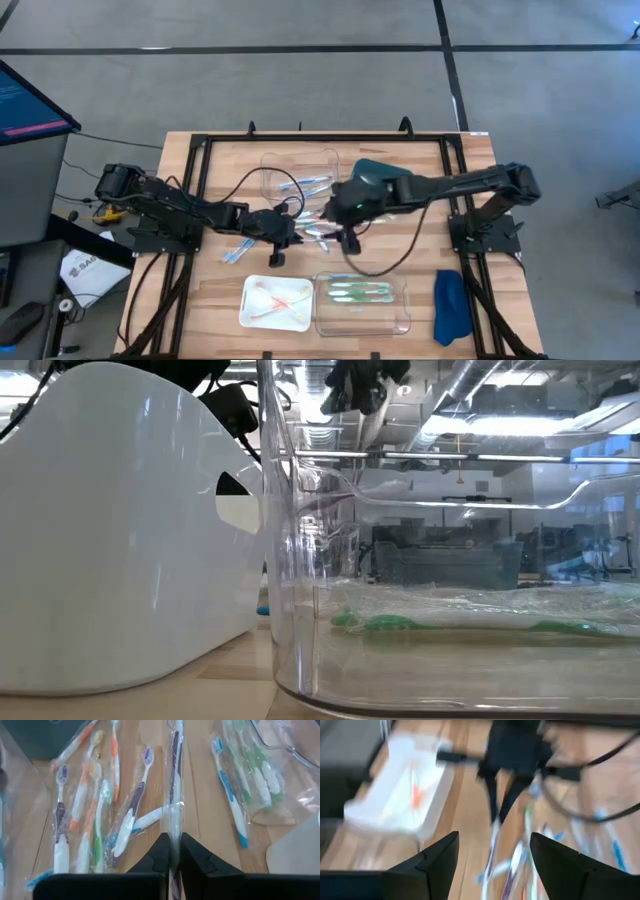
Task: Pick & Place Toothbrushes
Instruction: Put the purple toothbrush into the green bin
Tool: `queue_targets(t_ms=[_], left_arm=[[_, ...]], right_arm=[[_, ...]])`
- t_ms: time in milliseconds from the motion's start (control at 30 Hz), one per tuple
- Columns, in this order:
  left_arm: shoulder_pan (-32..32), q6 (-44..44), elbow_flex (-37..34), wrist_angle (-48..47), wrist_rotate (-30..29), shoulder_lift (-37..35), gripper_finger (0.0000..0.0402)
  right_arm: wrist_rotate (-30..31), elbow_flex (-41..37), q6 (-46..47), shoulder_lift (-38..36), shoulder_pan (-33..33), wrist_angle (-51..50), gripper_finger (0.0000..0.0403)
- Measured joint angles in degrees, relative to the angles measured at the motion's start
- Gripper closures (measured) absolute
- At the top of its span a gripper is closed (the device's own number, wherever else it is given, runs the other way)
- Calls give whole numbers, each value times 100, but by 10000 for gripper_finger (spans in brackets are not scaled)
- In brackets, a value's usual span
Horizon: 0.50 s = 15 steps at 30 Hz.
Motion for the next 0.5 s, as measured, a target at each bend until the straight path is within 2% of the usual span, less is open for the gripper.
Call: queue_targets(t_ms=[233, 367, 500], left_arm=[[0, -277, 17, -49, -199, 0, 390], [0, -305, 17, -47, -212, 0, 390], [0, -328, 22, -46, -212, 0, 390]], right_arm=[[41, 1423, -252, 1147, 140, -2141, 163], [41, 1935, -254, 1569, 134, -2630, 163], [40, 2113, -65, 1831, 120, -2627, 163]])
